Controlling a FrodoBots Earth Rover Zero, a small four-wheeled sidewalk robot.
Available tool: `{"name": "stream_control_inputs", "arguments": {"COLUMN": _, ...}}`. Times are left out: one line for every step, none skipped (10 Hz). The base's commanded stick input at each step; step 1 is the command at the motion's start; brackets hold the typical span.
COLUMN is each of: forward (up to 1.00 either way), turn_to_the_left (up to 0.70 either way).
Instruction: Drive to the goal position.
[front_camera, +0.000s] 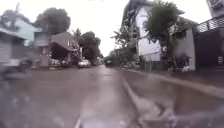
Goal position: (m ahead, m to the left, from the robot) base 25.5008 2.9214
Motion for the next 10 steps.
{"name": "stream_control_inputs", "arguments": {"forward": 1.0, "turn_to_the_left": 0.0}}
{"name": "stream_control_inputs", "arguments": {"forward": 1.0, "turn_to_the_left": 0.0}}
{"name": "stream_control_inputs", "arguments": {"forward": 1.0, "turn_to_the_left": 0.0}}
{"name": "stream_control_inputs", "arguments": {"forward": 1.0, "turn_to_the_left": 0.0}}
{"name": "stream_control_inputs", "arguments": {"forward": 1.0, "turn_to_the_left": 0.0}}
{"name": "stream_control_inputs", "arguments": {"forward": 1.0, "turn_to_the_left": 0.0}}
{"name": "stream_control_inputs", "arguments": {"forward": 1.0, "turn_to_the_left": 0.0}}
{"name": "stream_control_inputs", "arguments": {"forward": 1.0, "turn_to_the_left": 0.0}}
{"name": "stream_control_inputs", "arguments": {"forward": 1.0, "turn_to_the_left": 0.0}}
{"name": "stream_control_inputs", "arguments": {"forward": 1.0, "turn_to_the_left": 0.0}}
